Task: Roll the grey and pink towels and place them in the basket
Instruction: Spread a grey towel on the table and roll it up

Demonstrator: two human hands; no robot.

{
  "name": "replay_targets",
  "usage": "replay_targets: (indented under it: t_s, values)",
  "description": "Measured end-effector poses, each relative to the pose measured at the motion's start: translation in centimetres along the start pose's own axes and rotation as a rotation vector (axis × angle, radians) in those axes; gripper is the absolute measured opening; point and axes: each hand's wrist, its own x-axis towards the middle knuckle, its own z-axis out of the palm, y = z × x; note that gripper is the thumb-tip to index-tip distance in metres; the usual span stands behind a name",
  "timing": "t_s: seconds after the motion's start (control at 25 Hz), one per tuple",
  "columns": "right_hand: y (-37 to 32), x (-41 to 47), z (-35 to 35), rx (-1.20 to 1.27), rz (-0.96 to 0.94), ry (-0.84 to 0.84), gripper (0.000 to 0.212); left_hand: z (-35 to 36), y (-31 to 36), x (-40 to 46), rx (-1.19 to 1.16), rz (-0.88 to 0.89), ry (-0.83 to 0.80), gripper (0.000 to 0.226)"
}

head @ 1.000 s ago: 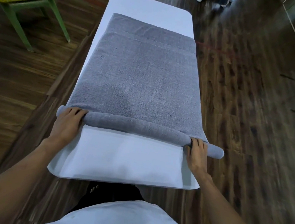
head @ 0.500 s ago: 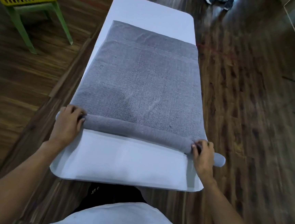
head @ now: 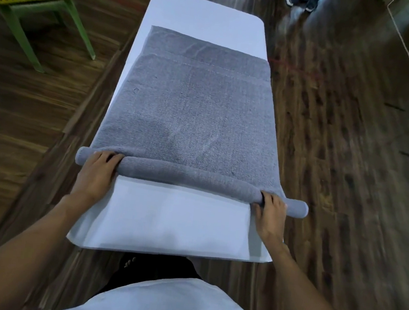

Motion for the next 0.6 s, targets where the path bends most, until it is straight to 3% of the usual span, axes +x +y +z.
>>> replay_targets:
  t_s: [0.2, 0.28, 0.36, 0.44, 0.52, 0.6]
  values:
    - [0.7, -2.2, -1.0, -0.011, -0.111, -0.085, 0.028, -1.2, -1.3, -3.0, -0.012, -0.004, -0.083, 0.044]
    - [2.0, -2.9, -1.6, 0.136, -0.166, -0.168, 0.037, -1.4, -2.1, -2.6, 0.045, 0.044, -0.21, 0.047]
    - [2.4, -2.3, -2.6, 0.27, -0.113, -0.196, 0.03, -1.5, -2.3, -1.1, 0.023, 0.039, -0.279, 0.047]
    - [1.7, -1.3, -2.8, 0.302, -0.005, -0.087, 0.019, -1.7, -1.5, 0.2, -0.056, -0.051, -0.163, 0.043]
    - [0.2, -0.5, -2.5, 0.147, 0.135, 0.077, 0.011, -1.9, -0.6, 0.5, 0.034, -0.1, 0.059, 0.031]
    - [-1.0, -0.4, -2.0, -0.017, 0.185, 0.154, 0.009, -1.4, 0.0, -0.7, 0.068, -0.03, 0.166, 0.02]
